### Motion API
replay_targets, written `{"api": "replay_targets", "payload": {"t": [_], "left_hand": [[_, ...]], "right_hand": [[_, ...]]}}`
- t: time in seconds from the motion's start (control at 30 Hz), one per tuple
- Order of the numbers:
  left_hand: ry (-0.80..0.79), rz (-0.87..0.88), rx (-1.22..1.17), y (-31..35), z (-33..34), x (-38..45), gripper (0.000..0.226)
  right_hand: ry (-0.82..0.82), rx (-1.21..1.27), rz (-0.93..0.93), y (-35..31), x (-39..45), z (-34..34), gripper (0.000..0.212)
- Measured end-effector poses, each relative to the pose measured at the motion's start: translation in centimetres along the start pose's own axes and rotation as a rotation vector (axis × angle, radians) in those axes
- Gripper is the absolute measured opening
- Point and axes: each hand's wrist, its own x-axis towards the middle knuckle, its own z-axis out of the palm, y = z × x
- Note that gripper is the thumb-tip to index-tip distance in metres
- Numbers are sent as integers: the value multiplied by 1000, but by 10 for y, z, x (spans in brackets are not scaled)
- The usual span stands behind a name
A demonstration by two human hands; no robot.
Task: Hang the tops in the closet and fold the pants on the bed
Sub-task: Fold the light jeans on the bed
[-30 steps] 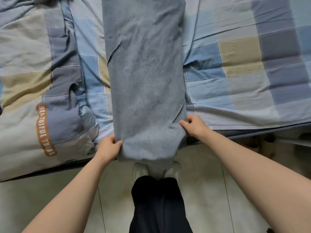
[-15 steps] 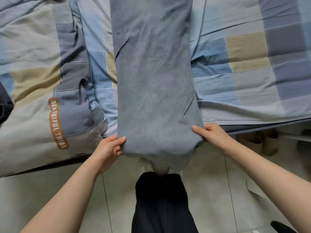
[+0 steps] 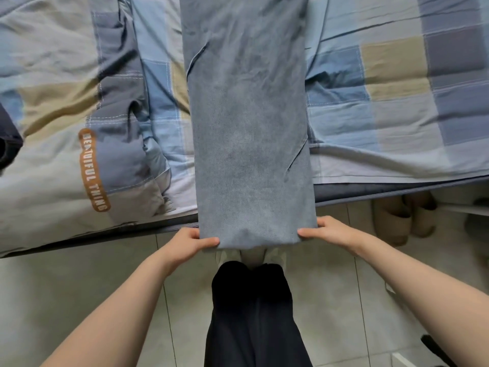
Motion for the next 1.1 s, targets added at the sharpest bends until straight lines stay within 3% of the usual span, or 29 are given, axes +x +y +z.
{"api": "replay_targets", "payload": {"t": [0.17, 0.3, 0.37, 0.5, 0.63, 0.77, 0.83, 1.0, 1.1], "left_hand": [[-126, -80, -267, -9, -5, -12, 37], [-101, -71, -36, -21, 3, -22, 48], [-103, -75, -41, -26, 6, -26, 51], [-116, -58, -207, -32, 6, -41, 45], [-72, -4, -176, -35, 15, -62, 32], [-59, -29, -60, -47, 23, -76, 45], [-29, -77, -110, -53, 24, -82, 42], [-37, -119, -204, -47, 21, -97, 33], [-31, -103, -176, -28, 19, -112, 39]], "right_hand": [[45, 309, -33, 20, -20, 1, 26], [8, 188, -69, 26, -29, 13, 26], [10, 162, -93, 25, -32, 17, 27], [83, 199, -141, 31, -47, 22, 28], [99, 239, -147, 36, -65, 36, 34], [-3, 179, -73, 25, -79, 45, 32], [-50, 134, -76, 27, -85, 46, 32], [58, 288, 15, 33, -101, 39, 25], [118, 321, 64, 19, -109, 38, 26]]}}
